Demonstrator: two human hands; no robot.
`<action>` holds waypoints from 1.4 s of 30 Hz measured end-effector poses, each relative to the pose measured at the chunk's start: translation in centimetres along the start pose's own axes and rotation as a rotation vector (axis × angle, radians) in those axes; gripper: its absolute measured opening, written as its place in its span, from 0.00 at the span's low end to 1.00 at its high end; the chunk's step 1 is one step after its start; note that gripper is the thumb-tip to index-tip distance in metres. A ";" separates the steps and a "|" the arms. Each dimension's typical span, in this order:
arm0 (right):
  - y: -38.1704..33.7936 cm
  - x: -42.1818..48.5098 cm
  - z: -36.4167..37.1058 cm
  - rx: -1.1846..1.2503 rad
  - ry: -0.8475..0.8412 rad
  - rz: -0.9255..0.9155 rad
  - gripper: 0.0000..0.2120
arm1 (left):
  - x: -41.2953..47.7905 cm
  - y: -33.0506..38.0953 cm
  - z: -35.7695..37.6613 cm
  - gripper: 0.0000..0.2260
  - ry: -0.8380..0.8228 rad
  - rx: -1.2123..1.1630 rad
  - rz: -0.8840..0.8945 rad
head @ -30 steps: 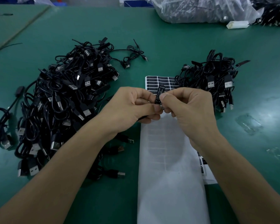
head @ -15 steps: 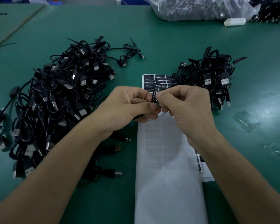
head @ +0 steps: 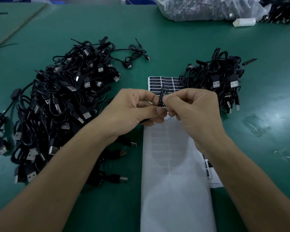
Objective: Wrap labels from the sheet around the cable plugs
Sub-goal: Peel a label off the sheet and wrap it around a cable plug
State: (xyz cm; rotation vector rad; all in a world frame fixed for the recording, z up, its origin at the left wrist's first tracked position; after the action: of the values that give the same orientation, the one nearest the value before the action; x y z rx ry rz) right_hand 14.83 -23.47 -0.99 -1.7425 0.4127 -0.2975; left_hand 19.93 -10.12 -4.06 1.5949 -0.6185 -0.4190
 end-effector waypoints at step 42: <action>0.7 0.4 -0.7 -0.009 0.055 -0.012 0.07 | -0.1 0.8 0.1 0.05 -0.020 0.072 0.065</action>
State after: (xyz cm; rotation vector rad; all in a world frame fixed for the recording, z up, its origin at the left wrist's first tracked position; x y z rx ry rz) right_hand 14.76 -24.41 -1.56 -1.7496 0.4441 -0.3536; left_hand 19.69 -10.18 -3.27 1.6354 -0.7055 -0.3679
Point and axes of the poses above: each hand's wrist, its own x-axis towards the middle knuckle, its own z-axis out of the palm, y = z × x, the point moved 10 cm from there along x, towards the middle knuckle, and after that the axes turned 12 degrees about z, right-handed, at the moved point
